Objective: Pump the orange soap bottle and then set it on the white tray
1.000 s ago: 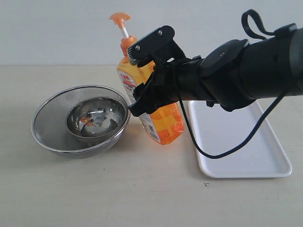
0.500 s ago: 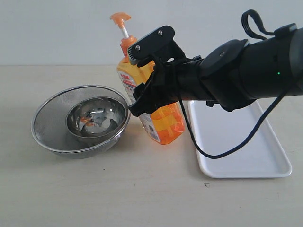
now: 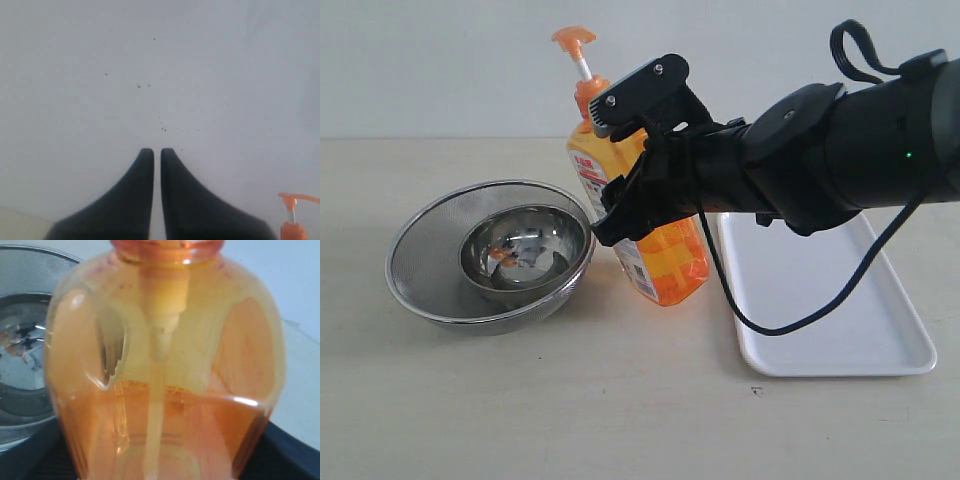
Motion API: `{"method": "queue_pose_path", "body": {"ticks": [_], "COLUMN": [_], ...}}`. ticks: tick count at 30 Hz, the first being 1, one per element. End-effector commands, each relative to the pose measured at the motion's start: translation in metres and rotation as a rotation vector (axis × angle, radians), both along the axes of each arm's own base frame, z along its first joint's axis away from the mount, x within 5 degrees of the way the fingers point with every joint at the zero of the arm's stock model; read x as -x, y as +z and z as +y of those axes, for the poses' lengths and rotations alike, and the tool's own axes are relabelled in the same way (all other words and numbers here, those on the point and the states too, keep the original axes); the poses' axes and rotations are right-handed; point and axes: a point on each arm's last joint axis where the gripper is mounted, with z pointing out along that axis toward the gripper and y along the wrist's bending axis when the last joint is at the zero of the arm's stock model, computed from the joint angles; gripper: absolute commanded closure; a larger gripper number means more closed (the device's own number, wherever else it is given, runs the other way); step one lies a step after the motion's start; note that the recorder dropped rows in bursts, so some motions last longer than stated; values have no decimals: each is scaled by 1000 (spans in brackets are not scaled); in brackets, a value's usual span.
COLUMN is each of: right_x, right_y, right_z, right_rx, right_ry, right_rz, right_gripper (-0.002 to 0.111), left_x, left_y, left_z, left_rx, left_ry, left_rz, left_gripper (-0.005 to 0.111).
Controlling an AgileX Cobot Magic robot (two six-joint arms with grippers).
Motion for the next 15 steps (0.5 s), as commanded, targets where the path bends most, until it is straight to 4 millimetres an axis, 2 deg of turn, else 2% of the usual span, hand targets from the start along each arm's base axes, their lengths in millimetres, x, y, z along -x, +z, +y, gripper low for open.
{"method": "queue_pose_path", "body": {"ticks": [1, 4, 12, 15], "right_x": [-3, -4, -6, -6], "right_y": [12, 13, 14, 15], "right_z": [-1, -2, -4, -4], "right_rx": [-5, -2, 10, 21], "right_ry": [-25, -35, -53, -38], "right_rz": [-60, -70, -98, -117], "right_gripper": [108, 108, 108, 108], "left_x": [0, 0, 6, 5], "left_y": [-1, -1, 26, 29], "left_z": [0, 0, -3, -3], "left_rx": [28, 26, -67, -66], "left_ry": [-8, -11, -1, -2], "left_rz": [-1, 28, -11, 10], "left_gripper": [102, 102, 102, 102]}}
